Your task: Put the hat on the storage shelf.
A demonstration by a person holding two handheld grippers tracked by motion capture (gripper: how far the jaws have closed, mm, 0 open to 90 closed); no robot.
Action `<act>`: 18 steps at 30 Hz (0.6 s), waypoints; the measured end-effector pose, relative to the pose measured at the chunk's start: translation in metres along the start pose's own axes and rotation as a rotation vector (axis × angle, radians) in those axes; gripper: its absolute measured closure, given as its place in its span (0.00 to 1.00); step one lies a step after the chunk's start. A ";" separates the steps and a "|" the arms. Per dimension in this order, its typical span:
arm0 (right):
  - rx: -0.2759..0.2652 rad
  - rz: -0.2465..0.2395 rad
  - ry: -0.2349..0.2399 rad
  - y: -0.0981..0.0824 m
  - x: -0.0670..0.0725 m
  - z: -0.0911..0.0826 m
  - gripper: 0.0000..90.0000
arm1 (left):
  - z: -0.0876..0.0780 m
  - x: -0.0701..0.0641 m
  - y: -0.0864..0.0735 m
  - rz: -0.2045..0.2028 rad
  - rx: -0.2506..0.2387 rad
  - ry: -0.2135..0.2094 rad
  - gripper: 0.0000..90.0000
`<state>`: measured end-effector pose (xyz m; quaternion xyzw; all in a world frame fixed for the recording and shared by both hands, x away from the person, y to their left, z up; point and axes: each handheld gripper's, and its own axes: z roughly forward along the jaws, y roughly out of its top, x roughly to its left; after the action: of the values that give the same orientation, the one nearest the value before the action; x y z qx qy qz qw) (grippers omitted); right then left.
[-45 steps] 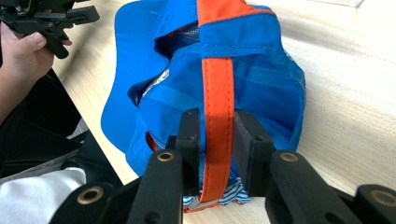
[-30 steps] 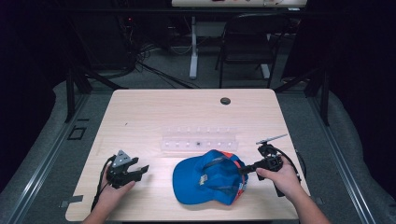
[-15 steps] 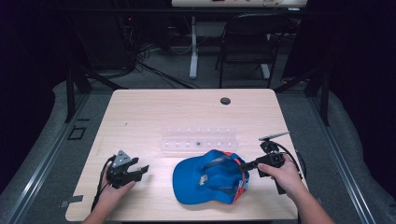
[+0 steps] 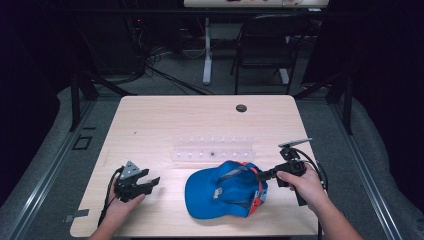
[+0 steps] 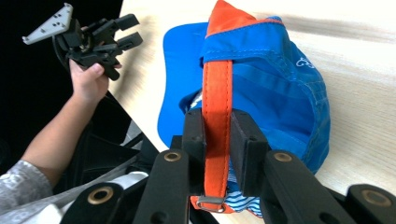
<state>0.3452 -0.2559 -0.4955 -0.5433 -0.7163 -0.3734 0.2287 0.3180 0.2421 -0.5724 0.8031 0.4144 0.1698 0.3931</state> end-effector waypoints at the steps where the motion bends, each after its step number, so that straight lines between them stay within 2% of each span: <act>1: 0.000 0.005 0.008 0.000 0.001 -0.001 0.86 | 0.000 0.000 0.000 0.005 -0.005 0.001 0.47; 10: -0.009 0.011 0.043 0.002 0.009 -0.006 0.86 | 0.000 -0.008 0.003 0.029 -0.002 -0.009 0.47; 12: -0.009 0.021 0.072 0.003 0.011 -0.006 0.86 | 0.000 -0.012 0.004 0.029 -0.005 -0.025 0.47; 18: -0.013 0.029 0.080 0.006 0.016 -0.007 0.86 | 0.003 -0.022 0.008 0.042 -0.014 -0.054 0.47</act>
<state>0.3459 -0.2514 -0.4777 -0.5399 -0.6961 -0.3960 0.2590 0.3109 0.2201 -0.5671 0.8133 0.3854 0.1593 0.4059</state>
